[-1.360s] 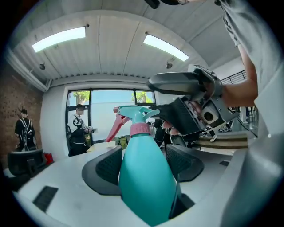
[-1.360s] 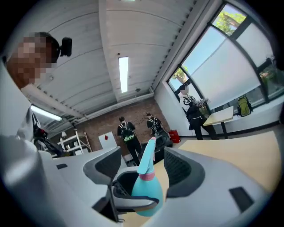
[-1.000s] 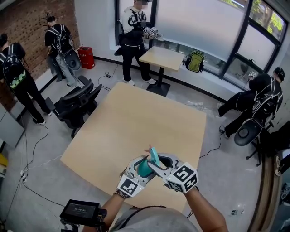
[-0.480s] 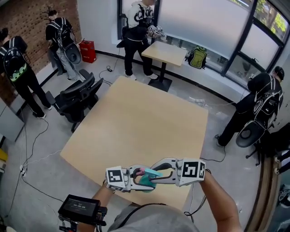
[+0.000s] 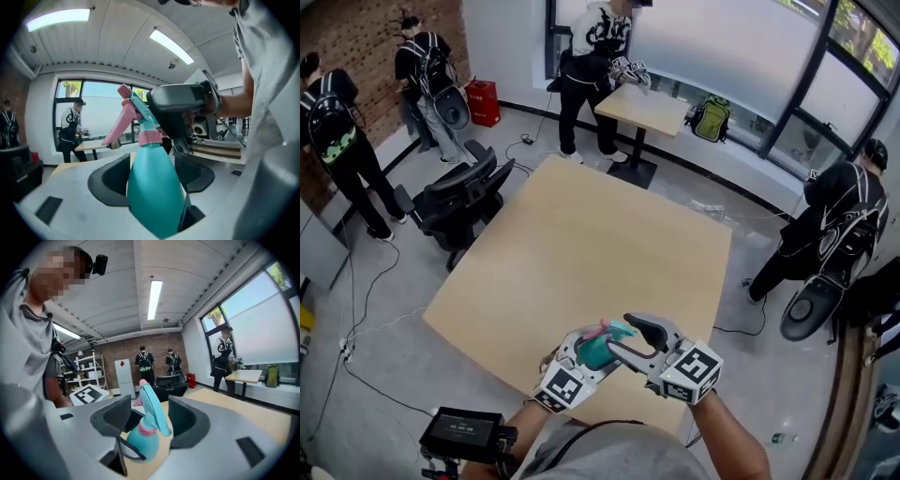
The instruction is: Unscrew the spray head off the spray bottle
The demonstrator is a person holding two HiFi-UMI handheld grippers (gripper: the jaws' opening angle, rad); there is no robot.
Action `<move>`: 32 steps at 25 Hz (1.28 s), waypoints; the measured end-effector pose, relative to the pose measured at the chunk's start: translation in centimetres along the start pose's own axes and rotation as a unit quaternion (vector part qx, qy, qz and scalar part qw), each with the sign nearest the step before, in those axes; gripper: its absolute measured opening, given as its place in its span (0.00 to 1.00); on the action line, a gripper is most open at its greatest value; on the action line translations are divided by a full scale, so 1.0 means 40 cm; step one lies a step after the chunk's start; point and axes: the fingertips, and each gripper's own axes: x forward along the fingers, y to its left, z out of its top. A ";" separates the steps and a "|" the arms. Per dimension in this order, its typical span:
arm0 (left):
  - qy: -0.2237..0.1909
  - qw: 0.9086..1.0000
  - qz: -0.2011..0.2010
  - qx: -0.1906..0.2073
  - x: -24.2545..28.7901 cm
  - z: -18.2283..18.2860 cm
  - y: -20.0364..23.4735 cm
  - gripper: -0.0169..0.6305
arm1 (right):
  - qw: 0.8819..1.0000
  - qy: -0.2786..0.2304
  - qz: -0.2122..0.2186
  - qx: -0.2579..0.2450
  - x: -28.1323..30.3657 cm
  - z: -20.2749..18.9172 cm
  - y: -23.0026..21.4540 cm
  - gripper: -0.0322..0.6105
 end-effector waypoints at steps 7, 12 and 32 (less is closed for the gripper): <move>-0.065 0.994 -0.093 -0.010 -0.027 0.039 -0.069 0.49 | 0.989 0.054 0.071 -0.121 -0.027 -0.001 0.077 0.20; -0.126 0.944 -0.304 -0.034 -0.096 0.063 -0.177 0.49 | 0.950 0.081 0.267 -0.141 -0.088 -0.014 0.177 0.19; 0.027 0.982 0.147 0.119 -0.044 -0.053 0.064 0.49 | 0.910 -0.105 -0.018 0.401 -0.071 0.014 -0.065 0.47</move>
